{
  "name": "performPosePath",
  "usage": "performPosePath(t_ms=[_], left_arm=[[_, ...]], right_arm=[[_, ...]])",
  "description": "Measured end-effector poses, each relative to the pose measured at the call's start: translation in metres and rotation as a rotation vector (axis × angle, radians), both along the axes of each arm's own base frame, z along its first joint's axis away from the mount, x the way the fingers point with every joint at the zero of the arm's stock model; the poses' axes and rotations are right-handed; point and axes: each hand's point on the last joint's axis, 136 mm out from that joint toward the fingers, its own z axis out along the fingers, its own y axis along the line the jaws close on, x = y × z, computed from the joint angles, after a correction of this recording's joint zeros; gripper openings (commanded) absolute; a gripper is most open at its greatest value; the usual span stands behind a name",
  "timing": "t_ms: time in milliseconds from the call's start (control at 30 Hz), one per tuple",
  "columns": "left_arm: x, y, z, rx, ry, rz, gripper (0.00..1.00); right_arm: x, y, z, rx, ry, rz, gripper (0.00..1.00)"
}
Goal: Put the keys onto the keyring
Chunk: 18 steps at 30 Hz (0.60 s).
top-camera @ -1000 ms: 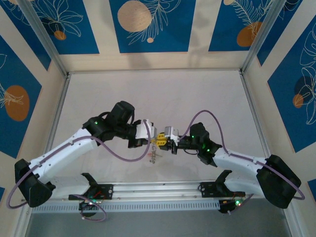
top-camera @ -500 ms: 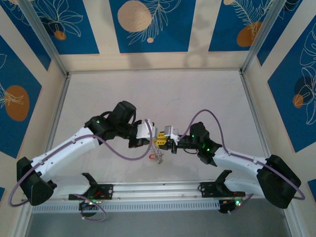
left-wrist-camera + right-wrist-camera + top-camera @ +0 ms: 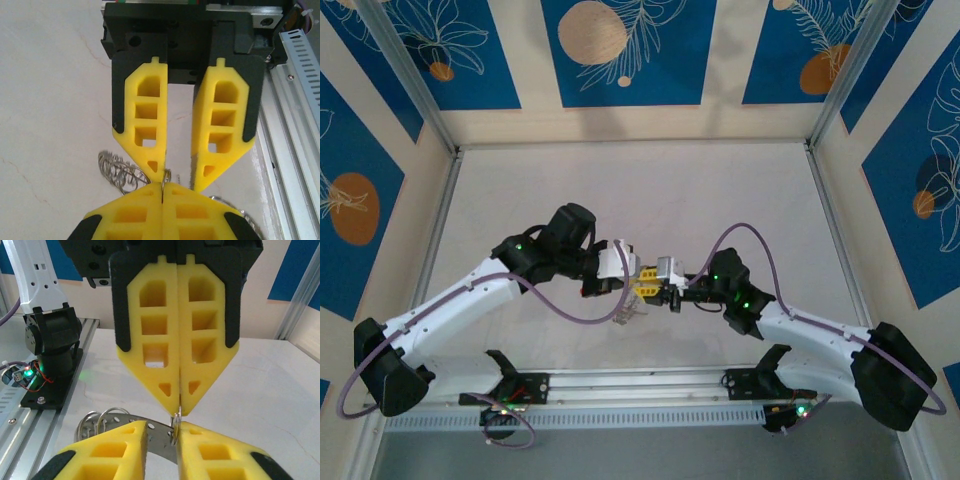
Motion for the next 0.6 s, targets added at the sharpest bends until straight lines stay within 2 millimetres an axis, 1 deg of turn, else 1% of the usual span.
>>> performPosePath(t_ms=[67, 167, 200, 233, 267, 300, 400, 500, 600], left_arm=[[-0.001, 0.000, -0.001, -0.001, 0.005, -0.005, 0.00], [-0.003, 0.000, -0.002, -0.001, 0.011, -0.014, 0.00], [-0.004, 0.001, -0.002, 0.000, 0.011, -0.014, 0.05], [-0.005, 0.002, -0.002, 0.000, 0.009, -0.016, 0.14], [-0.006, 0.002, -0.002, -0.001, 0.002, -0.021, 0.20], [-0.006, 0.003, -0.001, -0.005, -0.011, -0.028, 0.22], [-0.009, 0.006, 0.005, -0.024, -0.039, -0.028, 0.22], [-0.015, 0.015, 0.008, -0.039, -0.072, -0.025, 0.22], [-0.022, 0.022, 0.007, -0.050, -0.085, -0.027, 0.23]], right_arm=[[0.001, 0.001, 0.000, -0.003, 0.003, 0.000, 0.17], [0.003, 0.004, -0.001, -0.011, 0.007, -0.004, 0.02], [0.004, 0.004, -0.001, -0.015, 0.008, -0.004, 0.00], [0.004, 0.005, -0.001, -0.017, 0.010, -0.004, 0.00], [0.003, 0.006, -0.001, -0.017, 0.010, -0.003, 0.00], [0.002, 0.006, -0.001, -0.017, 0.010, 0.000, 0.00], [0.002, 0.006, 0.000, -0.016, 0.009, 0.002, 0.00], [-0.001, 0.005, 0.003, -0.006, -0.002, 0.004, 0.00], [-0.007, 0.001, 0.007, 0.006, -0.024, 0.018, 0.00]])
